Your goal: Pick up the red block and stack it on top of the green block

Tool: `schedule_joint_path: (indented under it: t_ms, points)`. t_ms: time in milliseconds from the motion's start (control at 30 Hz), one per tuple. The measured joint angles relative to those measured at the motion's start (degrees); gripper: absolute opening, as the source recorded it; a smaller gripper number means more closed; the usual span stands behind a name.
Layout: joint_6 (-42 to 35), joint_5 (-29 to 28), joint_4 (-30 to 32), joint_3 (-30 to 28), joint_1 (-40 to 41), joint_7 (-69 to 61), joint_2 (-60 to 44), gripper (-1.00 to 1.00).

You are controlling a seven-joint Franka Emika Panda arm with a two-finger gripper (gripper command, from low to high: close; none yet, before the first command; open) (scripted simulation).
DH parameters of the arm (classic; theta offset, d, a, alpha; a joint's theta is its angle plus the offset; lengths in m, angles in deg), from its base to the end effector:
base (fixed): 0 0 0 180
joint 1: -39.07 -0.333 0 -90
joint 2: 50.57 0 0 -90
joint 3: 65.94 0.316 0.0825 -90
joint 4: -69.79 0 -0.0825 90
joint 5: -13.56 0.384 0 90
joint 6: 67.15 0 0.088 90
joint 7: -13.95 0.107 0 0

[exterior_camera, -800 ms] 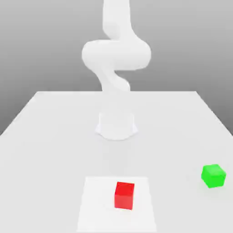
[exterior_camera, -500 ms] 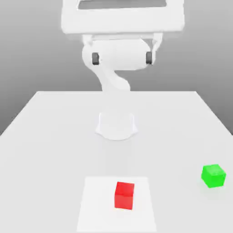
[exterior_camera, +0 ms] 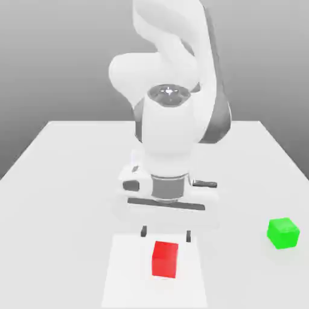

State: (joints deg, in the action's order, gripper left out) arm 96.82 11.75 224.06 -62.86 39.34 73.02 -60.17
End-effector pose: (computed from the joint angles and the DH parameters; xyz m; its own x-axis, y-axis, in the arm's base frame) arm 0.4075 0.0228 0.1781 0.5798 -0.8148 0.0009 -0.8148 -0.5798 -0.0019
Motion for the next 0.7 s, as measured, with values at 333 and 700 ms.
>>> schedule_joint_path:
  t_ms: [333,700]
  points:
    - [5.04,-1.11,-0.79,-1.11,-0.9,0.9,-5.89,-1.0]
    - [-6.81,1.65,0.01,2.52,-6.35,9.66,6.74,-1.0]
